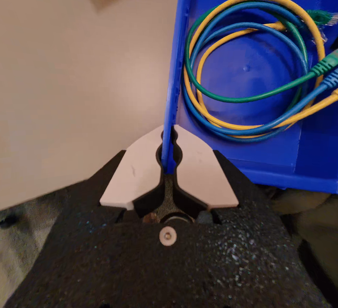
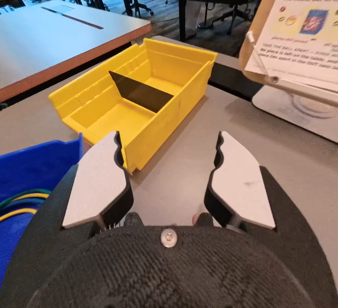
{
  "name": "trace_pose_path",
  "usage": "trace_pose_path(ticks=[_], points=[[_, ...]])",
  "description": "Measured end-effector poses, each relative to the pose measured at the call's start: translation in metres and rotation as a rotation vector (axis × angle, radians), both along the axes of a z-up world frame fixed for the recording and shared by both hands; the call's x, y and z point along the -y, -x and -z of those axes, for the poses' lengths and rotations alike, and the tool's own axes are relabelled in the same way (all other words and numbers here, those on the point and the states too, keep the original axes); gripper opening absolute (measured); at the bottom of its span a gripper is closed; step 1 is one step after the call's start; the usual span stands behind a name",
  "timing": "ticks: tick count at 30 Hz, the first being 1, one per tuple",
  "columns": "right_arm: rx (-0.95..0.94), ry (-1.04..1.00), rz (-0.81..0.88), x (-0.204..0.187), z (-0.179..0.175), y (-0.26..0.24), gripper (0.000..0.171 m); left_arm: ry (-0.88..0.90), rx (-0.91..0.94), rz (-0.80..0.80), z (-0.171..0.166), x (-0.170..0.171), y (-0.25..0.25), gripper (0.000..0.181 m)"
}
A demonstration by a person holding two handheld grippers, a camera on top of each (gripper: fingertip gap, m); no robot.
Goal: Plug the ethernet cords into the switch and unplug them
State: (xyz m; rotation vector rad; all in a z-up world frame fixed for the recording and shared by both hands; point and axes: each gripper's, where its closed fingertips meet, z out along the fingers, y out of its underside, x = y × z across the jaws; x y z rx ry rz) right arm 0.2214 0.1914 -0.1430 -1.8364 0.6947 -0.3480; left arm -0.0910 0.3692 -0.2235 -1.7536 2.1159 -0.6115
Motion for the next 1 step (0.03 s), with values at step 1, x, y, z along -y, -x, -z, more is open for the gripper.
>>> trace_pose_path(ticks=[1], points=[[-0.023, 0.003, 0.010, -0.0137, 0.0098, -0.0023, 0.100, -0.003, -0.006, -0.032, -0.0013, -0.0141, 0.0090, 0.004]])
